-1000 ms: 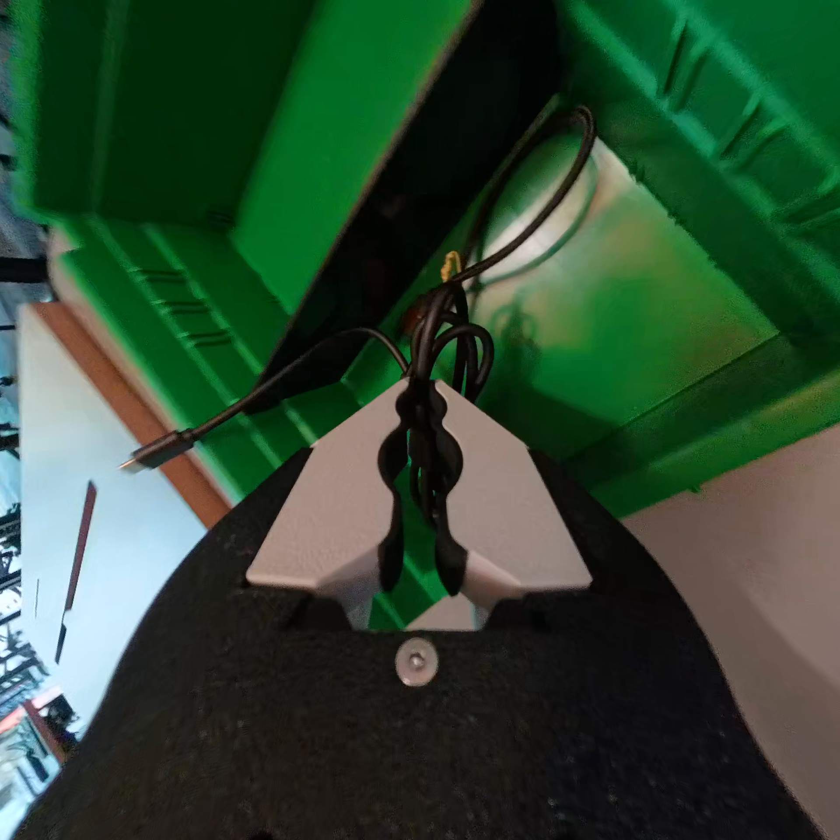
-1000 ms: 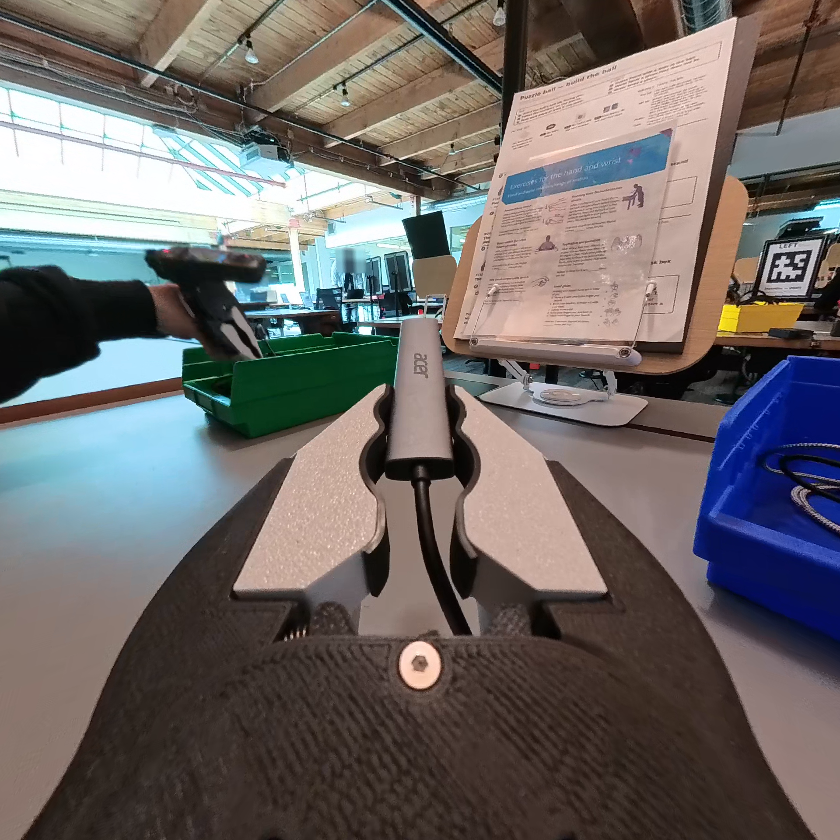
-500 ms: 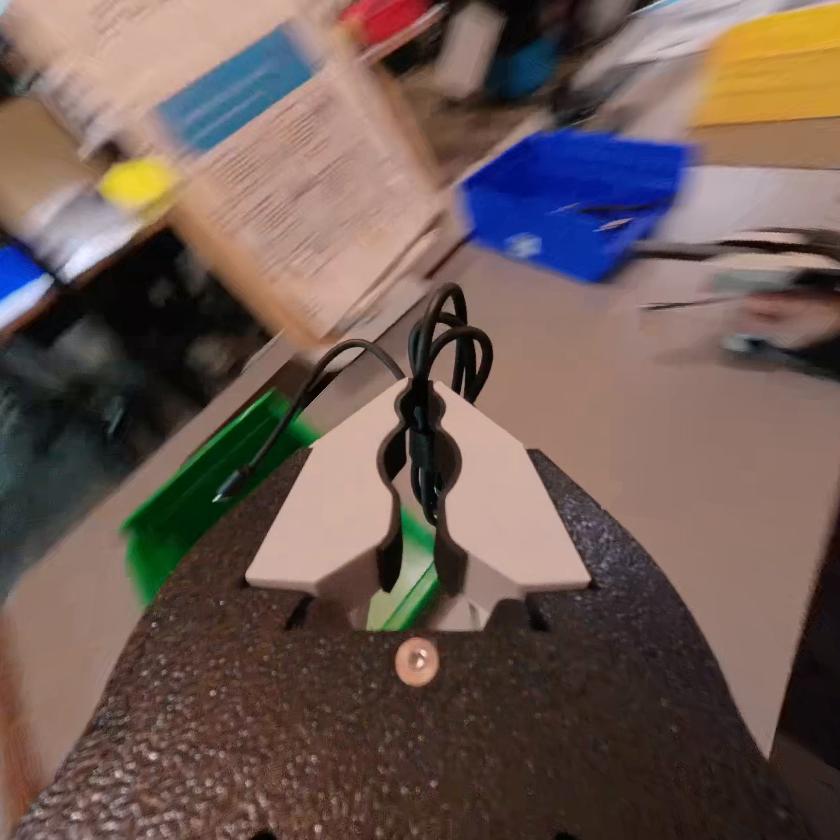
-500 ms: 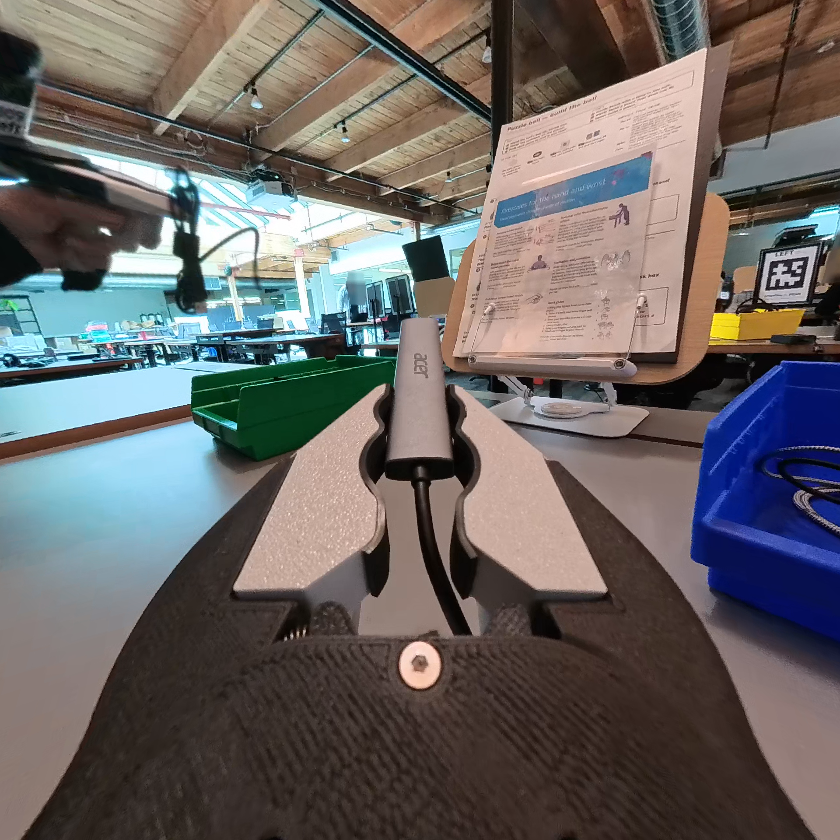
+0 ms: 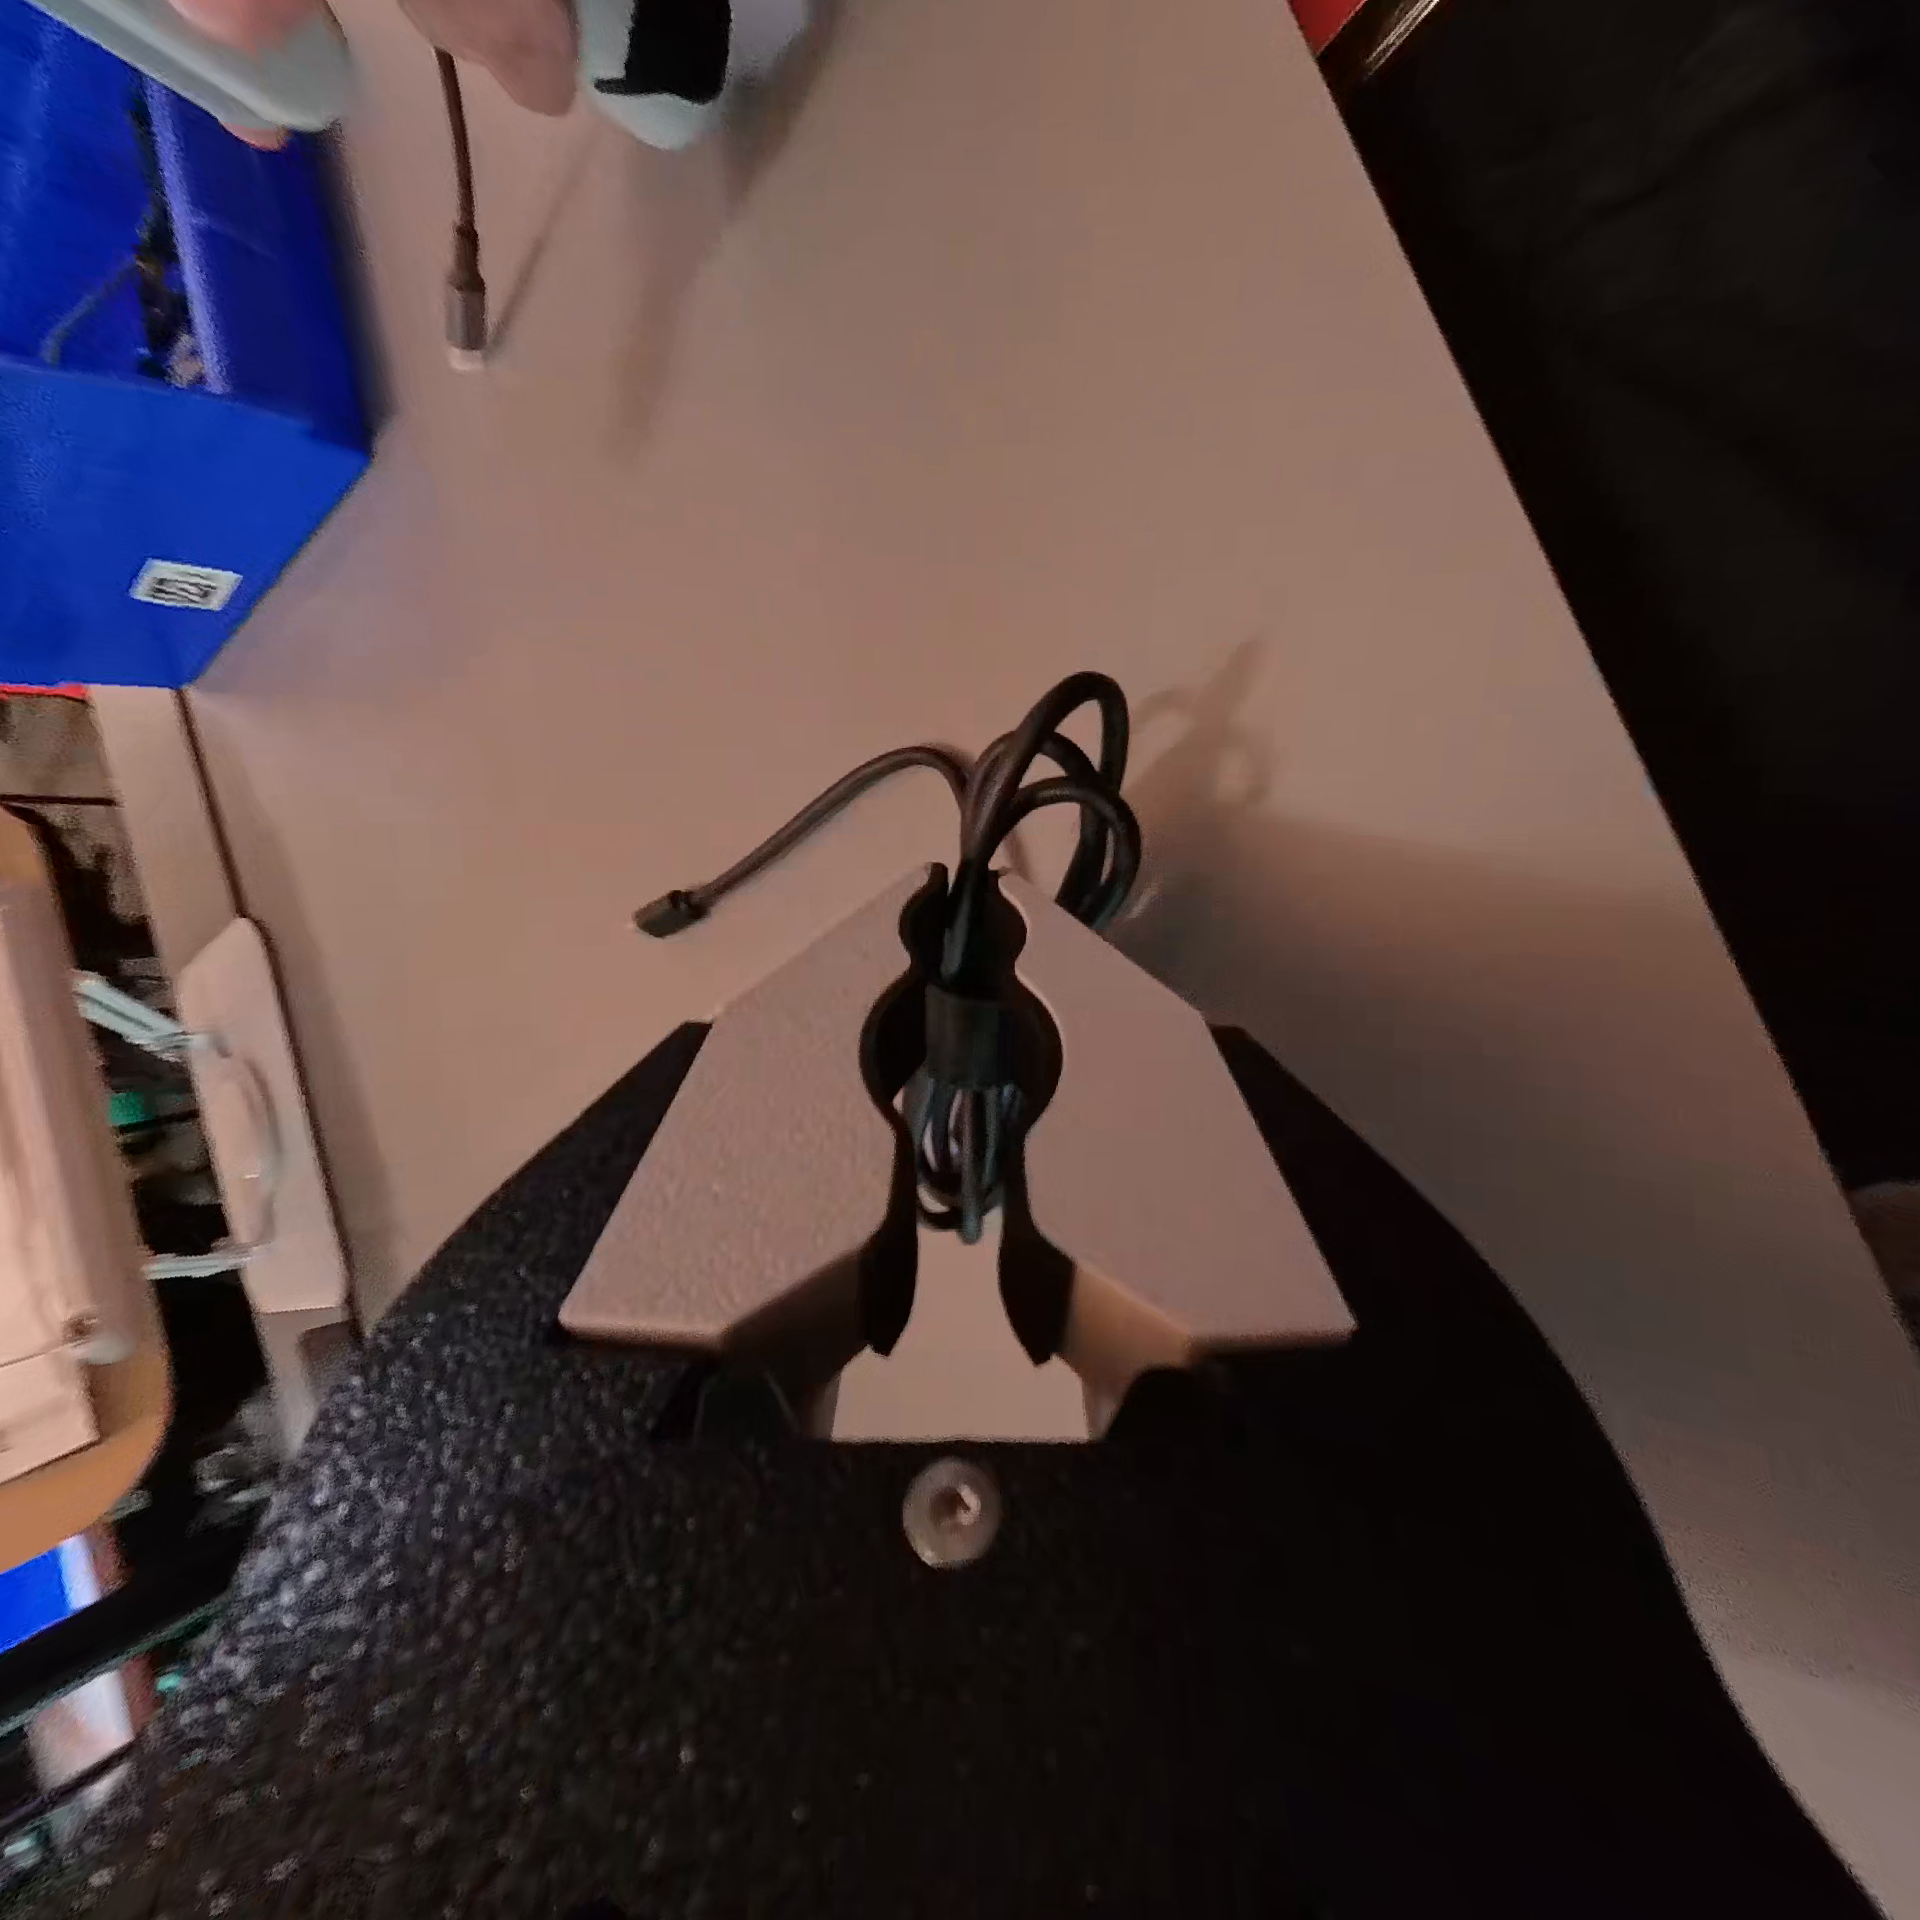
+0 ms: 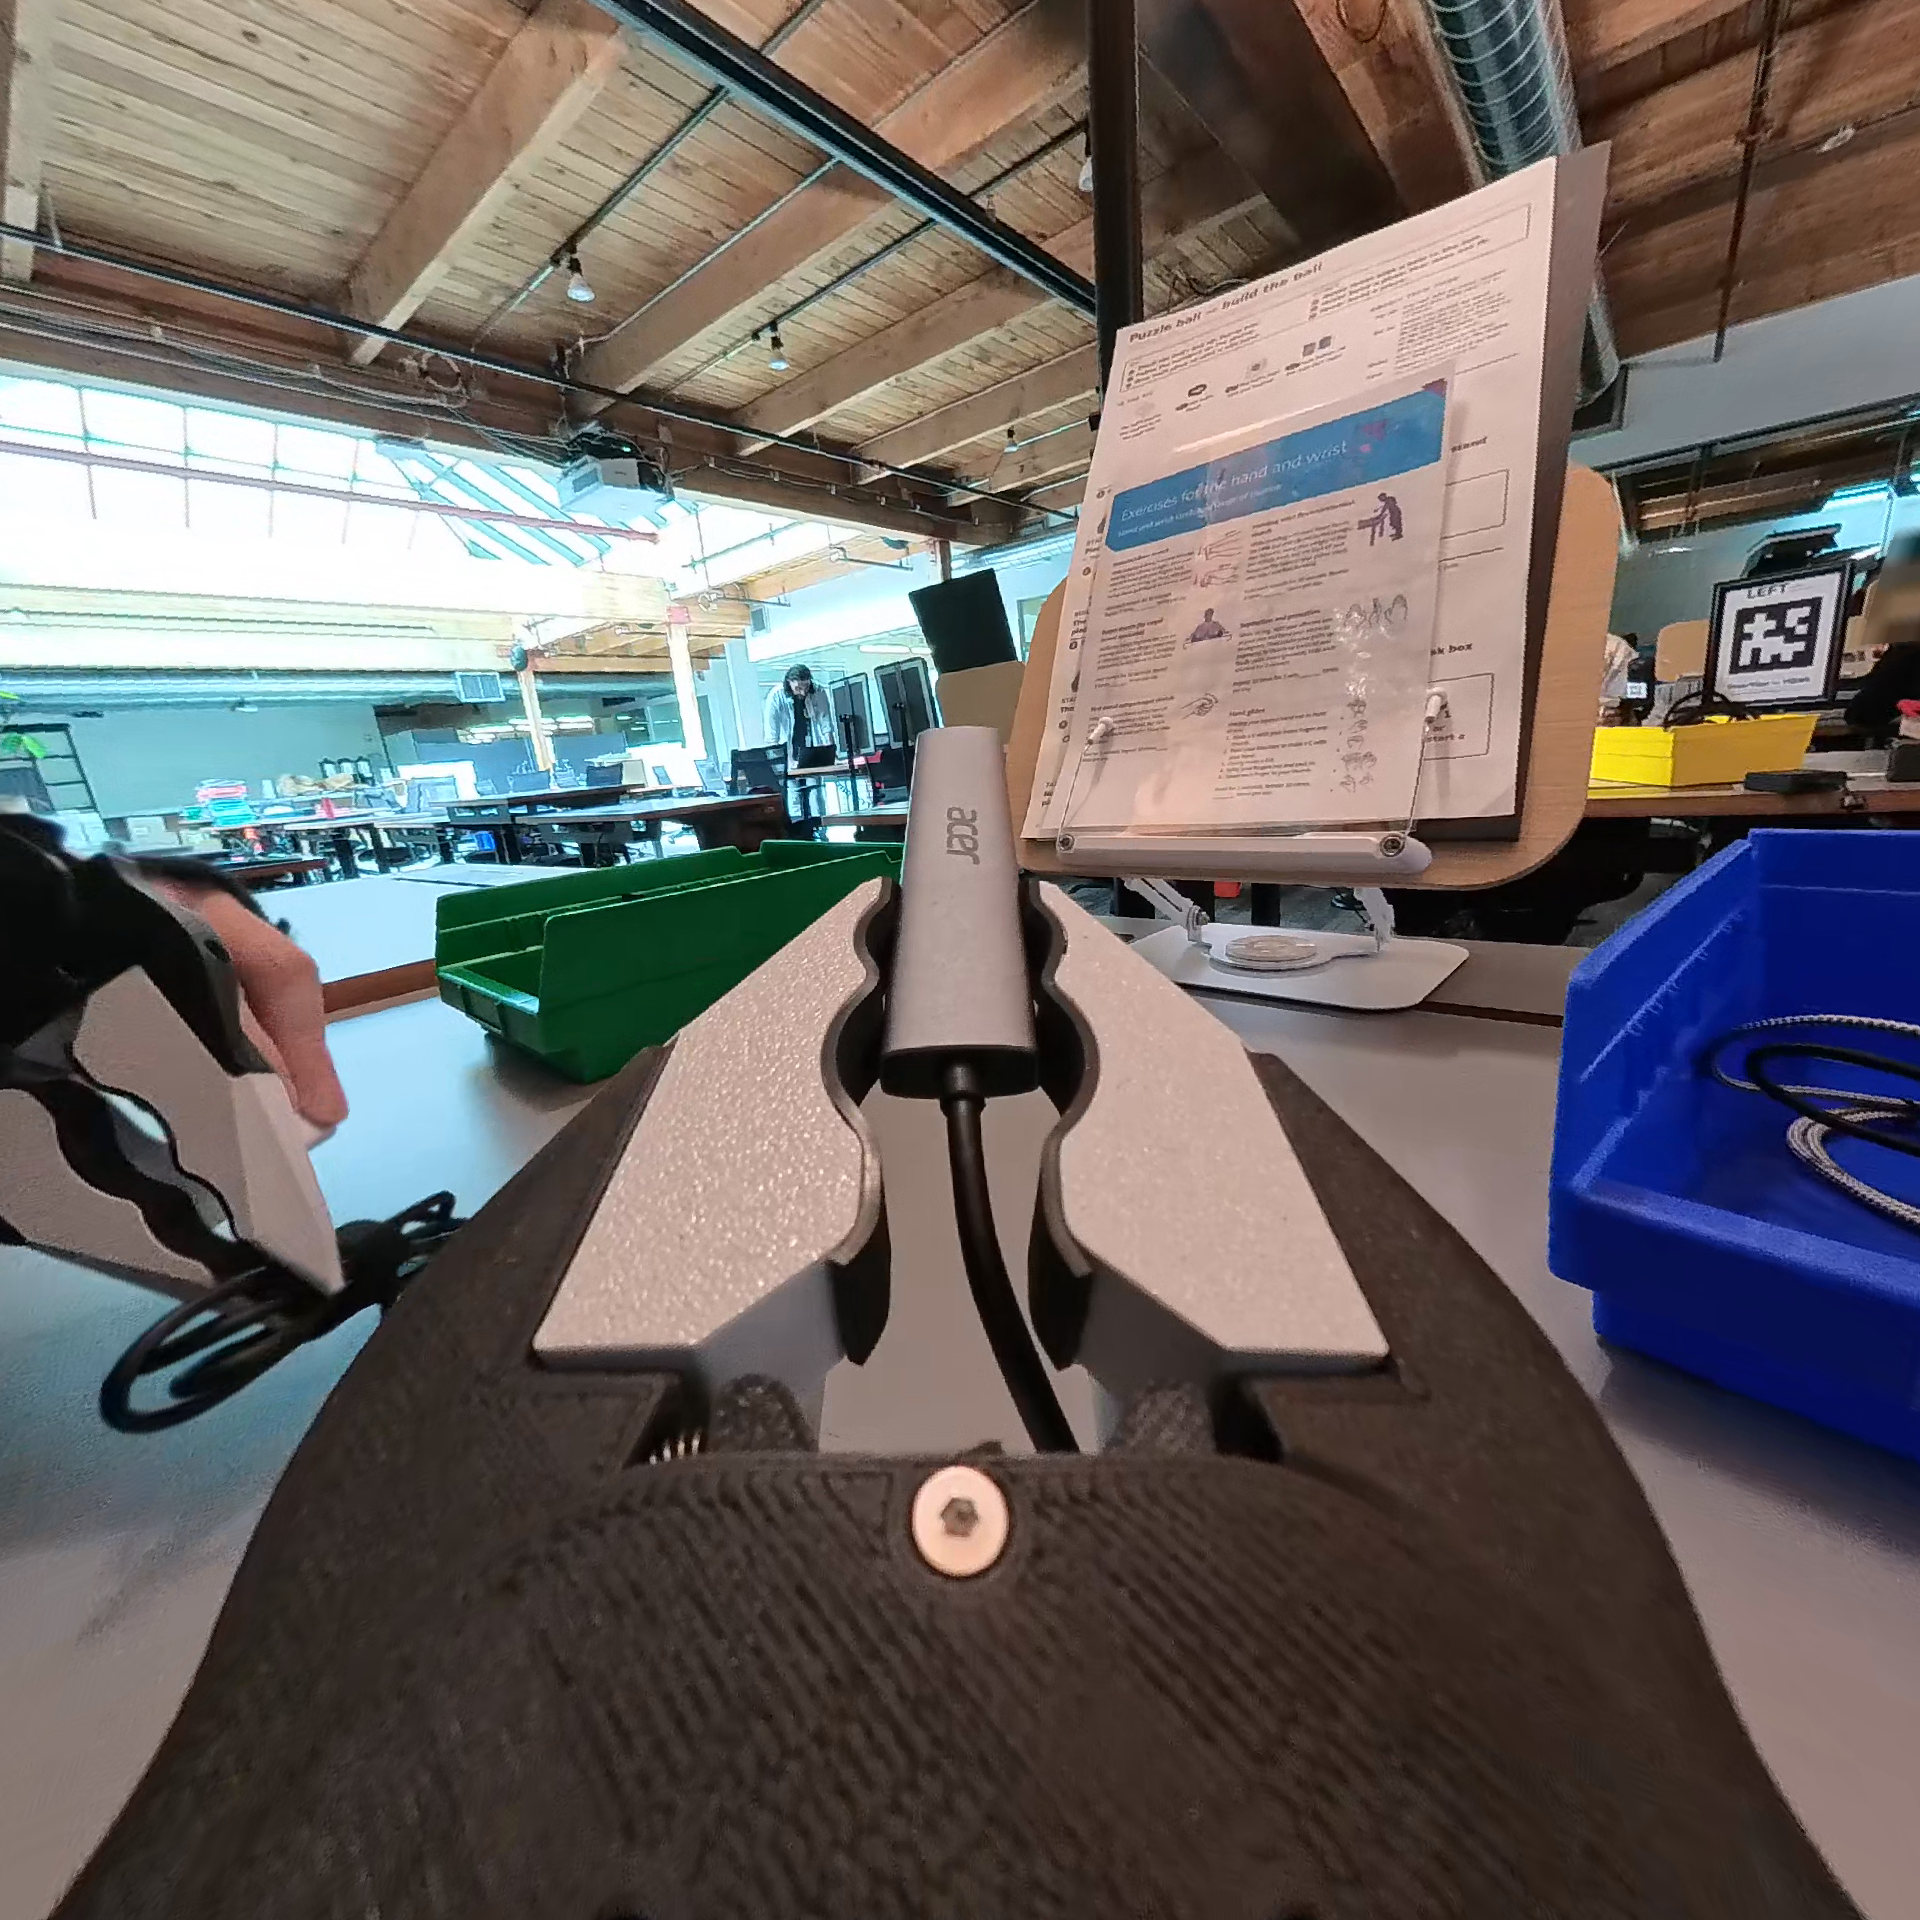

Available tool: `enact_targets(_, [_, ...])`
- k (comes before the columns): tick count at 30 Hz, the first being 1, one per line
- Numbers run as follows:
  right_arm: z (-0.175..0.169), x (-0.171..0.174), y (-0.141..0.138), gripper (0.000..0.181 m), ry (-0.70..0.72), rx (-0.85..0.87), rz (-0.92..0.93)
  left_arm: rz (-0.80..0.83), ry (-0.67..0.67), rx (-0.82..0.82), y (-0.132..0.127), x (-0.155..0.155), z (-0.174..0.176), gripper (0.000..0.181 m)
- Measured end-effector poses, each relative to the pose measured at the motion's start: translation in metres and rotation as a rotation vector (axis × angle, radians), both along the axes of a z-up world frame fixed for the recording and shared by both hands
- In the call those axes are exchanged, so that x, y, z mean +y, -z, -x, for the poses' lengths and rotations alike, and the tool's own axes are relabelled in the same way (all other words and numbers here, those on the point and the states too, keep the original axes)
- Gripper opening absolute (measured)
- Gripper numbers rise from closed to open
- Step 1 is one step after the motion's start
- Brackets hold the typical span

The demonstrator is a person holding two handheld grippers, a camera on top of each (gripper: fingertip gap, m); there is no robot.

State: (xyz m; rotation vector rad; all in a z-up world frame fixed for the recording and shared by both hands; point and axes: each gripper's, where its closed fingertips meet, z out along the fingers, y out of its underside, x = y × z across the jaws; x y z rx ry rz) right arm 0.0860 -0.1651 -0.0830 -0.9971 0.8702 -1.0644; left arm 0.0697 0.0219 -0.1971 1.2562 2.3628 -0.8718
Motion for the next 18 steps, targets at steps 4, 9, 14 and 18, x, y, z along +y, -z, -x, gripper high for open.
enact_targets(4, [0.0, -0.001, 0.0, 0.022, 0.0, -0.001, -0.002, -0.052, -0.146, 0.201, 0.003, 0.011, -0.008, 0.032])
enact_targets(9, [0.0, 0.001, 0.0, 0.022, -0.006, 0.0, 0.003, 0.085, -0.604, 0.636, -0.021, -0.02, -0.036, 0.037])
enact_targets(14, [0.001, 0.002, 0.001, 0.022, -0.012, 0.001, 0.005, 0.125, -0.928, 1.045, -0.007, -0.058, -0.056, 0.035])
enact_targets(18, [0.001, 0.002, 0.001, 0.022, -0.016, 0.003, 0.004, 0.092, -1.033, 1.122, 0.013, -0.068, -0.069, 0.039])
